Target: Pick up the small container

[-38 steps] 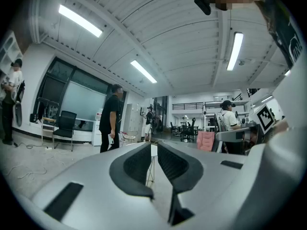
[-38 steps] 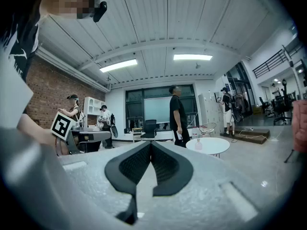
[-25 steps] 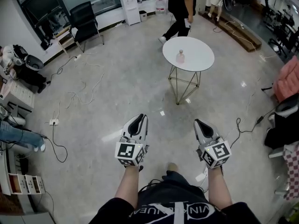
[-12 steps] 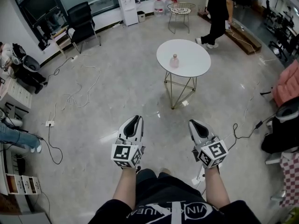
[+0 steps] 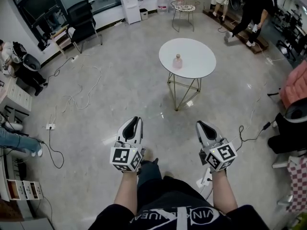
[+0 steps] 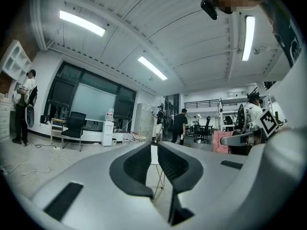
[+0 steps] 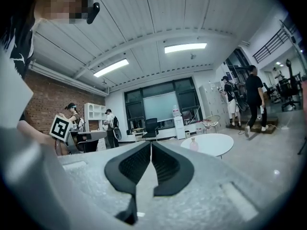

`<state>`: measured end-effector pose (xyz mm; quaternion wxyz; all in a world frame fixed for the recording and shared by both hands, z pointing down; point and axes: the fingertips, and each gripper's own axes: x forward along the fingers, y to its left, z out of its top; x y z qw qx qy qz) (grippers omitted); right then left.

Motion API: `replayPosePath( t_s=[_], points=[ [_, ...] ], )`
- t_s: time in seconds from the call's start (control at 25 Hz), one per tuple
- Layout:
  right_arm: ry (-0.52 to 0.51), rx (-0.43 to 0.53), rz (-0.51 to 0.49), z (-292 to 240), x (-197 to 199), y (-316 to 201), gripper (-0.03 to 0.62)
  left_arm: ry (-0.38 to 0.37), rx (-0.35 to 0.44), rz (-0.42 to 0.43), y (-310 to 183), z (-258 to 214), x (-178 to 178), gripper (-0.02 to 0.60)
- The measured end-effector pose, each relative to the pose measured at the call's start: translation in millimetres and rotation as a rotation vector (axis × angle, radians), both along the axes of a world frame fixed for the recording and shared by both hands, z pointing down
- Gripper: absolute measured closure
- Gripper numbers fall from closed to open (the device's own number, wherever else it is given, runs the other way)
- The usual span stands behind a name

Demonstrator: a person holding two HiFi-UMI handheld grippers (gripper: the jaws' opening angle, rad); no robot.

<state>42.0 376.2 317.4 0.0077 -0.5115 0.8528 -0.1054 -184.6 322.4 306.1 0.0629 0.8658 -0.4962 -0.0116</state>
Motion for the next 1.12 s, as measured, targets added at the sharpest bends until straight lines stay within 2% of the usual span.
replayPosePath(
  t_s=[0.24, 0.68, 0.92, 1.12],
  points=[
    [-0.051, -0.011, 0.043, 5.6, 12.9, -21.5, 0.585, 0.001, -0.005, 0.035, -21.0, 5.7, 15.0, 0.540],
    [-0.037, -0.005, 0.056, 9.6, 8.3, -101.0, 0.585, -0.011, -0.025, 0.134, -101.1, 26.8, 47.0, 0.540],
    [-0.024, -0.039, 0.043, 24.6, 10.9, -139.9, 0.585, -0.015, -0.044, 0.180, -143.0, 40.4, 70.1, 0.540],
    [-0.020, -0.052, 0.049, 36.2, 4.1, -177.4, 0.585, -0.016, -0.065, 0.209, -185.7, 53.1, 71.3, 0.540]
  ],
)
